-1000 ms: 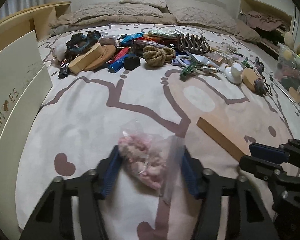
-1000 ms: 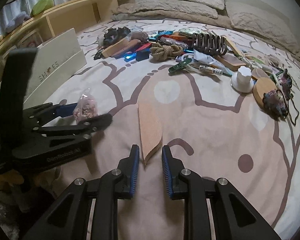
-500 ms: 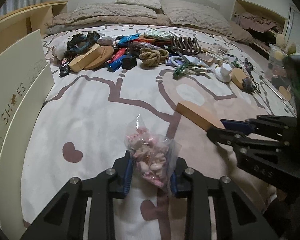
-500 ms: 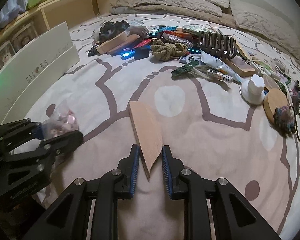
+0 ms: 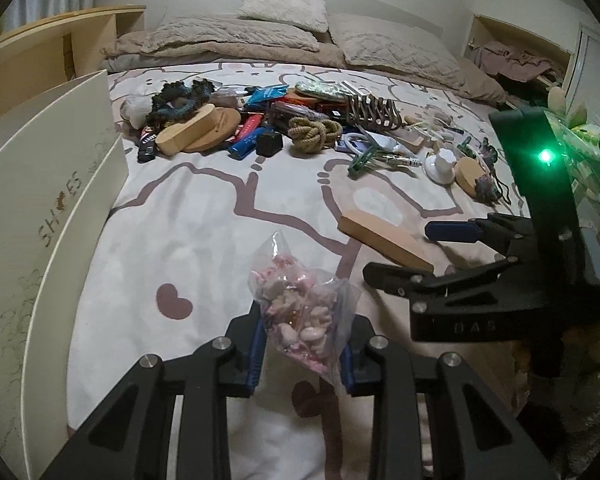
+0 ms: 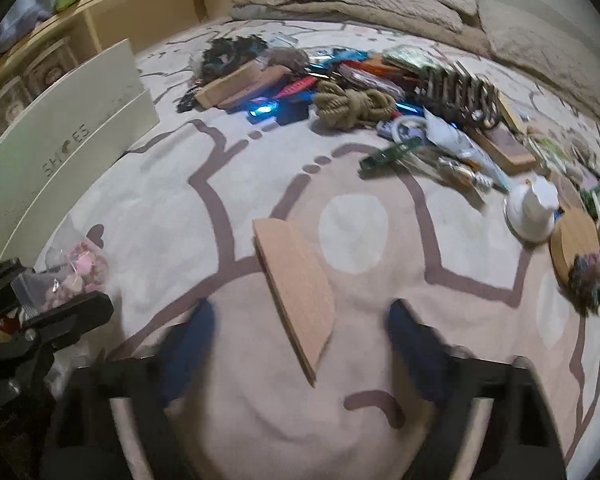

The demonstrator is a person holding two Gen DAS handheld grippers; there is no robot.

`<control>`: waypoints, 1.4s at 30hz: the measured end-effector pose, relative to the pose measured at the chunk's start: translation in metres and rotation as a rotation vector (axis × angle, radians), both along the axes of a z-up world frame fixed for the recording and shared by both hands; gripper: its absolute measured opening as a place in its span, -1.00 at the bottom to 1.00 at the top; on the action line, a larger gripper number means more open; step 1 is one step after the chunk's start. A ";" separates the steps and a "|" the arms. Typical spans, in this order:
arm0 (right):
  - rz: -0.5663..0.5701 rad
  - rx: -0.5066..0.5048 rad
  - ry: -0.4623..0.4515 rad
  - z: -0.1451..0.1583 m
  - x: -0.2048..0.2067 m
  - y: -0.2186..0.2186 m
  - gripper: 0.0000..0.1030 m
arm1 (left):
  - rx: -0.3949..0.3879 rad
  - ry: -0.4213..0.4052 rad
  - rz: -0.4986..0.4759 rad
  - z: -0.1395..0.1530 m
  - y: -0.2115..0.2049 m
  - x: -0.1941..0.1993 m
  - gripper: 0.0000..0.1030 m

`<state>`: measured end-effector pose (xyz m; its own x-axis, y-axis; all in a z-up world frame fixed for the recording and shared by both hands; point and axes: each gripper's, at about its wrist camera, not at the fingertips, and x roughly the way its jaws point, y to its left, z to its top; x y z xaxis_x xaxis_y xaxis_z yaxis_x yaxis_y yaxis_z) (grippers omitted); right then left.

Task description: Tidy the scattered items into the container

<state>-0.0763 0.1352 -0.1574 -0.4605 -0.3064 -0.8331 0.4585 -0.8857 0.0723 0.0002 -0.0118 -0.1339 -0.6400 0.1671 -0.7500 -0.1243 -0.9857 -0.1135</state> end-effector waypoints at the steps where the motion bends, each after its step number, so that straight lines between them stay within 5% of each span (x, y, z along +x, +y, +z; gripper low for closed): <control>1: 0.003 0.008 0.007 0.000 0.000 -0.001 0.75 | 0.001 0.000 0.004 0.001 -0.001 0.000 -0.42; 7: -0.004 0.032 0.013 -0.007 -0.015 -0.004 0.74 | 0.016 -0.001 0.021 0.004 -0.007 0.001 -0.42; 9: 0.003 0.019 0.010 -0.008 -0.018 -0.003 0.54 | 0.015 0.001 0.022 0.005 -0.008 0.002 -0.42; 13: 0.033 0.013 0.039 -0.005 -0.011 -0.007 -0.26 | 0.010 0.006 0.022 0.007 -0.008 0.002 -0.42; 16: 0.017 0.035 0.079 0.002 0.000 -0.009 -0.47 | 0.009 0.004 0.020 0.006 -0.007 0.002 -0.42; 30: -0.049 -0.072 0.048 0.016 0.035 0.006 -0.50 | 0.020 -0.003 0.027 0.003 -0.005 -0.002 -0.42; 42: -0.025 -0.175 0.155 0.076 0.033 -0.008 -0.51 | 0.057 0.126 0.054 0.056 -0.023 -0.009 -0.42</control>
<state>-0.0432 0.1276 -0.0817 -0.5880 -0.4270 -0.6870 0.4542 -0.8771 0.1563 -0.0083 -0.0350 -0.0780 -0.7376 0.1702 -0.6534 -0.0885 -0.9837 -0.1563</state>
